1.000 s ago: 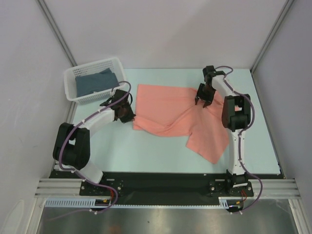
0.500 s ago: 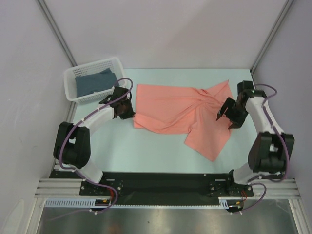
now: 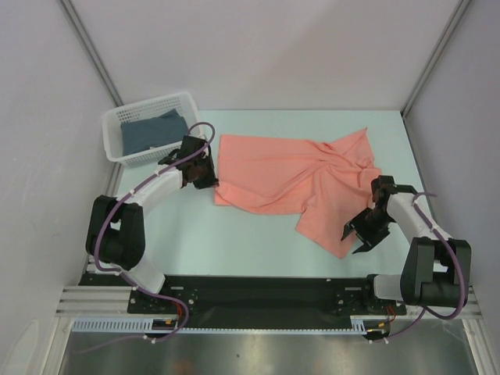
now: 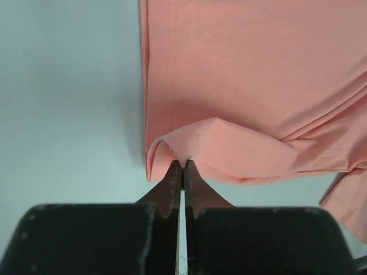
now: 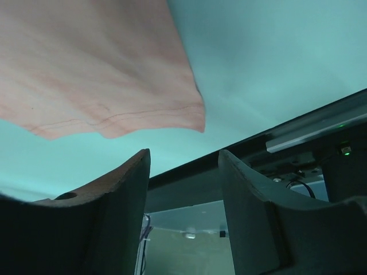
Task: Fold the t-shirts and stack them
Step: Flatten the tshirt out
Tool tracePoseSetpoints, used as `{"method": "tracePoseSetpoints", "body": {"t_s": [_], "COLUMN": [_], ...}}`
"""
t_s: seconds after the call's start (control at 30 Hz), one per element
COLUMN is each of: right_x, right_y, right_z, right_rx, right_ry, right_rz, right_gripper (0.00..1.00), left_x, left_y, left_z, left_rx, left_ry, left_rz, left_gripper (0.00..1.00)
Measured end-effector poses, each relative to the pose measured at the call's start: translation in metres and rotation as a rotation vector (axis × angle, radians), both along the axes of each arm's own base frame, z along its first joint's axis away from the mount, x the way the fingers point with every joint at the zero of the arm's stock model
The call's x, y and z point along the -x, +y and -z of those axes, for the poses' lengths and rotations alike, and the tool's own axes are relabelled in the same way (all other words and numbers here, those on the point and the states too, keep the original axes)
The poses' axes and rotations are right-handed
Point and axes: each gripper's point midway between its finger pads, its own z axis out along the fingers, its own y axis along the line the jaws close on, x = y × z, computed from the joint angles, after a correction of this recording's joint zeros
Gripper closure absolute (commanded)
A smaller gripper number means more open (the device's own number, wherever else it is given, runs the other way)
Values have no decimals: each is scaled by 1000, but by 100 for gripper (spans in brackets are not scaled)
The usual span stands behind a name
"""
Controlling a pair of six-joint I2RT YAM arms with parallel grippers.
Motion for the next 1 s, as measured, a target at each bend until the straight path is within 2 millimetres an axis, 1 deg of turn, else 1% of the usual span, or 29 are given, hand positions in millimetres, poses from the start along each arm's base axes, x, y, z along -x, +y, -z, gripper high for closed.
{"method": "tracePoseSetpoints", "body": {"t_s": [0.03,0.07,0.1,0.17,0.2,0.3,0.37,0.63,0.73,0.77,0.83,0.87,0.97,1.0], "right_x": [1,2,4,11,15,27,29,20,19,19,18,16,12,12], "right_y": [0,0,1,2,3,7,9,13,14,14,15,16,18,18], "right_z": [1,3,7,16,20,33,37,46,48,48,49,49,49,48], "right_rx": [4,6,5,3,2,0,2,18,16,15,9,4,-7,-8], "right_ry": [4,8,8,24,33,60,61,9,-1,-1,-5,-10,-25,-25], "right_rz": [9,15,23,35,43,46,42,31,27,28,33,36,47,49], "right_gripper": [44,47,53,56,59,60,60,60,62,68,77,88,100,100], "left_x": [0,1,1,0,-1,-1,0,0,0,0,0,0,1,1], "left_y": [0,1,1,0,0,-1,-1,0,0,-1,-1,-2,-2,-2], "left_z": [0,-1,-1,-3,-4,-5,-5,-5,-5,-5,-5,-5,-5,-5], "left_rx": [-4,-7,-8,-9,-9,-6,-5,-12,-12,-11,-9,-7,-4,-3], "left_ry": [1,3,2,-2,-3,-5,-2,-5,-4,-4,-4,-3,-3,-2], "left_rz": [4,8,10,14,14,17,20,33,34,34,36,38,40,40], "left_gripper": [100,100,100,100,100,100,100,100,100,100,100,100,100,100]}}
